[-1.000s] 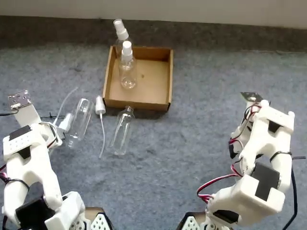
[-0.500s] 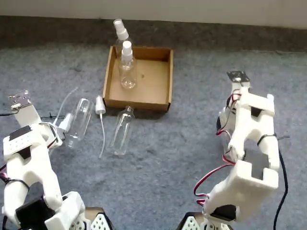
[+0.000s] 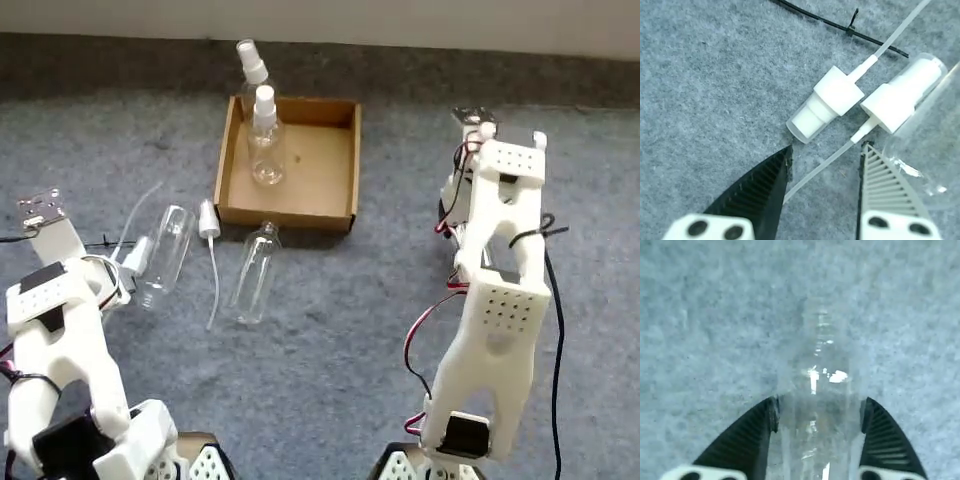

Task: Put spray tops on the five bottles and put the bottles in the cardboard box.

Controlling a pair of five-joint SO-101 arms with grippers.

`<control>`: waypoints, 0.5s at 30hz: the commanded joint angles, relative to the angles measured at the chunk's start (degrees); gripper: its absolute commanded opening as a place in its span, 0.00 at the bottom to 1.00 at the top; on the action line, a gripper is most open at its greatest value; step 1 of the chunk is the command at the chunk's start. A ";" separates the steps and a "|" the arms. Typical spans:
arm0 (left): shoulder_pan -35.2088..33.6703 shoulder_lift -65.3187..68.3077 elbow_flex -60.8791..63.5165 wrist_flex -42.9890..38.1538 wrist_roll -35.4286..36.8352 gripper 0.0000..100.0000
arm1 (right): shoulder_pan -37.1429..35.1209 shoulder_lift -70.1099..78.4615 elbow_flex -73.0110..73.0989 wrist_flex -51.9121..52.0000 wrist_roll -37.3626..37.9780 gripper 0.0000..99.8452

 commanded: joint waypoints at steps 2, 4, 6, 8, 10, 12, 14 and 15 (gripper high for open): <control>0.92 -0.75 -0.22 -0.79 0.26 0.21 | -0.57 1.10 -13.49 6.20 -0.62 0.21; 0.92 -0.75 -0.22 -0.88 0.26 0.21 | -0.66 1.54 -17.89 7.96 -0.18 0.22; 0.92 -0.75 -0.22 -0.88 0.26 0.21 | -1.10 1.36 -21.14 8.04 -0.18 0.22; 0.92 -0.75 -0.22 -0.88 0.26 0.21 | -1.27 1.63 -23.16 8.04 -0.18 0.22; 0.66 -0.75 -0.22 -0.88 0.26 0.21 | -1.80 1.71 -23.16 8.04 -0.18 0.22; 0.57 -0.66 -0.22 -0.88 0.26 0.21 | -1.98 1.71 -22.99 7.96 -0.35 0.24; 0.57 -0.66 0.04 -0.88 0.18 0.21 | -2.07 1.71 -23.08 7.08 -0.35 0.28; 0.57 -0.75 0.48 -1.05 0.18 0.21 | -2.07 1.71 -23.08 6.55 -0.18 0.30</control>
